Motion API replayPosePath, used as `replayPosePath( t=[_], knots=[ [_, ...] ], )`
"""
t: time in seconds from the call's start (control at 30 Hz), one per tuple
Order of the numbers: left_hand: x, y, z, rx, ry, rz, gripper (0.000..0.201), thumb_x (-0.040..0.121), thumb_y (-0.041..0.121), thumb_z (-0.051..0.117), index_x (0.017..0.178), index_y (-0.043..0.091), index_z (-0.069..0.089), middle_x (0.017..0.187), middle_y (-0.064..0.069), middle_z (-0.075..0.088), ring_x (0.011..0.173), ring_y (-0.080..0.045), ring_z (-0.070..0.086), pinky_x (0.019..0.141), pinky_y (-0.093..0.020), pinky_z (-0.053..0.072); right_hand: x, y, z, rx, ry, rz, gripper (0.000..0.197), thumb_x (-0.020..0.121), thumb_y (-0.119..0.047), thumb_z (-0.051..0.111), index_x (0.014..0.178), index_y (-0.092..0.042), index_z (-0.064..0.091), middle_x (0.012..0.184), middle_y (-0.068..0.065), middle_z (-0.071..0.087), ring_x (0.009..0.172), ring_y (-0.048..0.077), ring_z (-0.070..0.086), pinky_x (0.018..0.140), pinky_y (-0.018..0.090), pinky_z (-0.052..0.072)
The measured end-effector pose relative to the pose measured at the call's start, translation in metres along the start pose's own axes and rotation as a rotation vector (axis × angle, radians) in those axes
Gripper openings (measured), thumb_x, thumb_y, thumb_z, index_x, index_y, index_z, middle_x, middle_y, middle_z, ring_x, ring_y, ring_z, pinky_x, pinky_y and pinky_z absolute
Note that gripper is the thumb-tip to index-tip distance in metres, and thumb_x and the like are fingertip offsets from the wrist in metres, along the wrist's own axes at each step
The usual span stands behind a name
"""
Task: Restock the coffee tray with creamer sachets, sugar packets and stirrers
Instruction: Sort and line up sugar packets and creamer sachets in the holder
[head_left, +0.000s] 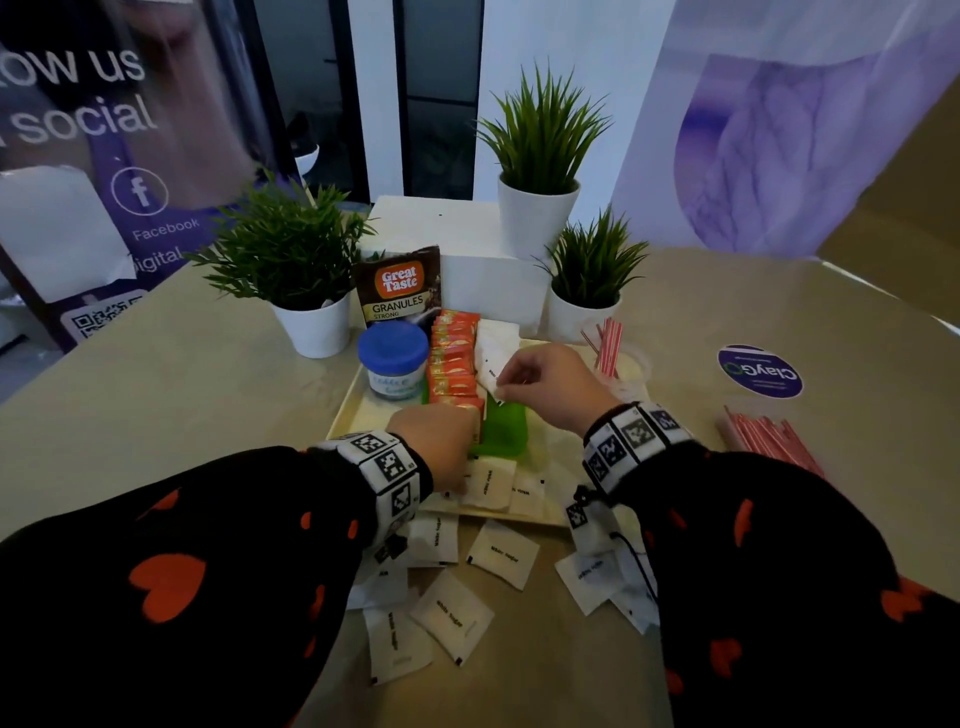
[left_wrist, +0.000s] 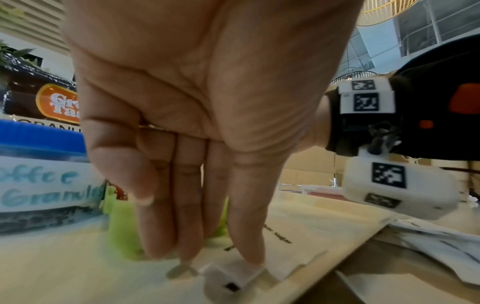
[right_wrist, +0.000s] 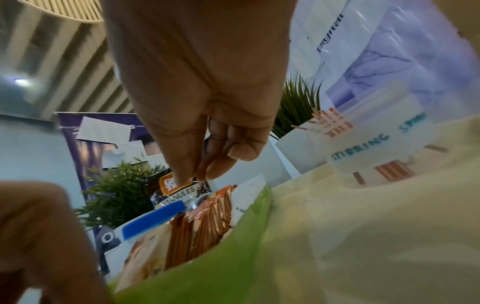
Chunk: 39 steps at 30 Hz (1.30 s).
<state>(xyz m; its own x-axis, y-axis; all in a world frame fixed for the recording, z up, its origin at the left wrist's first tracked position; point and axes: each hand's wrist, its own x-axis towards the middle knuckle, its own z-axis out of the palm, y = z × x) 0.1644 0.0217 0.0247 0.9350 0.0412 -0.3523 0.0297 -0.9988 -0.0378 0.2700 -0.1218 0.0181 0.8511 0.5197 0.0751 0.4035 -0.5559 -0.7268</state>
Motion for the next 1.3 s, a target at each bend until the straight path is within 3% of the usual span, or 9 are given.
replayPosePath(
  t=[0.13, 0.33, 0.4, 0.53, 0.73, 0.9, 1.0, 1.17, 1.3],
  knots=[
    [-0.005, 0.003, 0.01, -0.029, 0.046, -0.037, 0.043, 0.082, 0.04, 0.078, 0.115, 0.021, 0.058, 0.091, 0.004, 0.053, 0.097, -0.022, 0.063, 0.081, -0.034, 0.055, -0.031, -0.008, -0.004, -0.073, -0.101, 0.06, 0.013, 0.079, -0.016, 0.085, 0.074, -0.022, 0.074, 0.077, 0.001, 0.073, 0.076, 0.02, 0.068, 0.077, 0.041, 0.06],
    [-0.008, 0.003, 0.022, -0.053, 0.093, -0.084, 0.041, 0.081, 0.042, 0.076, 0.114, 0.022, 0.061, 0.107, 0.0, 0.065, 0.099, -0.022, 0.064, 0.084, -0.036, 0.056, -0.061, -0.012, 0.003, -0.175, -0.206, 0.423, 0.037, 0.072, -0.038, 0.09, 0.087, -0.008, 0.075, 0.087, 0.009, 0.074, 0.084, 0.022, 0.069, 0.078, 0.037, 0.057],
    [-0.008, 0.003, 0.024, -0.073, 0.08, -0.095, 0.044, 0.079, 0.045, 0.078, 0.112, 0.022, 0.061, 0.106, 0.0, 0.065, 0.098, -0.022, 0.064, 0.084, -0.036, 0.056, -0.065, -0.012, 0.014, -0.202, -0.208, 0.445, 0.041, 0.072, -0.044, 0.089, 0.082, -0.01, 0.068, 0.079, 0.006, 0.068, 0.075, 0.019, 0.064, 0.066, 0.033, 0.054],
    [-0.009, 0.003, 0.027, -0.13, 0.099, -0.121, 0.047, 0.075, 0.045, 0.082, 0.112, 0.022, 0.063, 0.106, 0.0, 0.065, 0.097, -0.021, 0.063, 0.084, -0.035, 0.055, -0.072, -0.01, 0.036, -0.254, -0.215, 0.453, 0.049, 0.067, -0.05, 0.089, 0.071, -0.02, 0.05, 0.07, -0.002, 0.052, 0.064, 0.014, 0.05, 0.051, 0.028, 0.032],
    [-0.014, 0.002, 0.026, -0.216, 0.117, -0.096, 0.044, 0.073, 0.038, 0.085, 0.109, 0.023, 0.065, 0.107, -0.001, 0.064, 0.098, -0.021, 0.062, 0.087, -0.035, 0.055, -0.076, -0.006, 0.047, -0.27, -0.156, 0.382, 0.066, 0.066, -0.039, 0.092, 0.117, -0.011, 0.06, 0.109, 0.006, 0.062, 0.105, 0.025, 0.06, 0.073, 0.031, 0.042],
    [-0.018, 0.003, 0.021, -0.286, 0.157, -0.049, 0.012, 0.081, 0.025, 0.075, 0.086, 0.023, 0.065, 0.096, -0.002, 0.066, 0.09, -0.021, 0.062, 0.079, -0.031, 0.053, -0.078, -0.004, 0.046, -0.189, -0.129, 0.349, 0.025, 0.073, -0.02, 0.082, 0.093, -0.013, 0.067, 0.09, 0.006, 0.063, 0.091, 0.026, 0.062, 0.07, 0.031, 0.049],
    [-0.019, 0.006, 0.019, -0.374, 0.186, -0.002, 0.014, 0.084, 0.029, 0.072, 0.078, 0.025, 0.06, 0.09, -0.001, 0.065, 0.084, -0.019, 0.061, 0.072, -0.029, 0.049, -0.081, -0.002, 0.041, -0.119, -0.121, 0.306, 0.017, 0.074, -0.017, 0.078, 0.073, -0.016, 0.062, 0.075, 0.003, 0.058, 0.077, 0.022, 0.056, 0.056, 0.028, 0.036],
    [-0.021, 0.01, 0.009, -0.543, 0.222, 0.026, 0.033, 0.082, 0.03, 0.073, 0.11, 0.024, 0.057, 0.099, 0.004, 0.061, 0.089, -0.017, 0.06, 0.074, -0.032, 0.052, -0.083, -0.002, 0.022, 0.026, -0.061, 0.263, 0.021, 0.073, -0.018, 0.086, 0.082, -0.011, 0.068, 0.077, 0.004, 0.06, 0.071, 0.016, 0.053, 0.059, 0.029, 0.038],
    [-0.017, 0.012, -0.002, -0.625, 0.183, 0.05, 0.022, 0.084, 0.022, 0.067, 0.106, 0.024, 0.066, 0.1, 0.001, 0.067, 0.09, -0.017, 0.062, 0.073, -0.028, 0.049, -0.077, -0.002, 0.009, 0.19, 0.063, 0.26, 0.026, 0.073, -0.007, 0.084, 0.085, -0.015, 0.062, 0.079, 0.002, 0.067, 0.068, 0.015, 0.059, 0.057, 0.025, 0.044]
  ],
)
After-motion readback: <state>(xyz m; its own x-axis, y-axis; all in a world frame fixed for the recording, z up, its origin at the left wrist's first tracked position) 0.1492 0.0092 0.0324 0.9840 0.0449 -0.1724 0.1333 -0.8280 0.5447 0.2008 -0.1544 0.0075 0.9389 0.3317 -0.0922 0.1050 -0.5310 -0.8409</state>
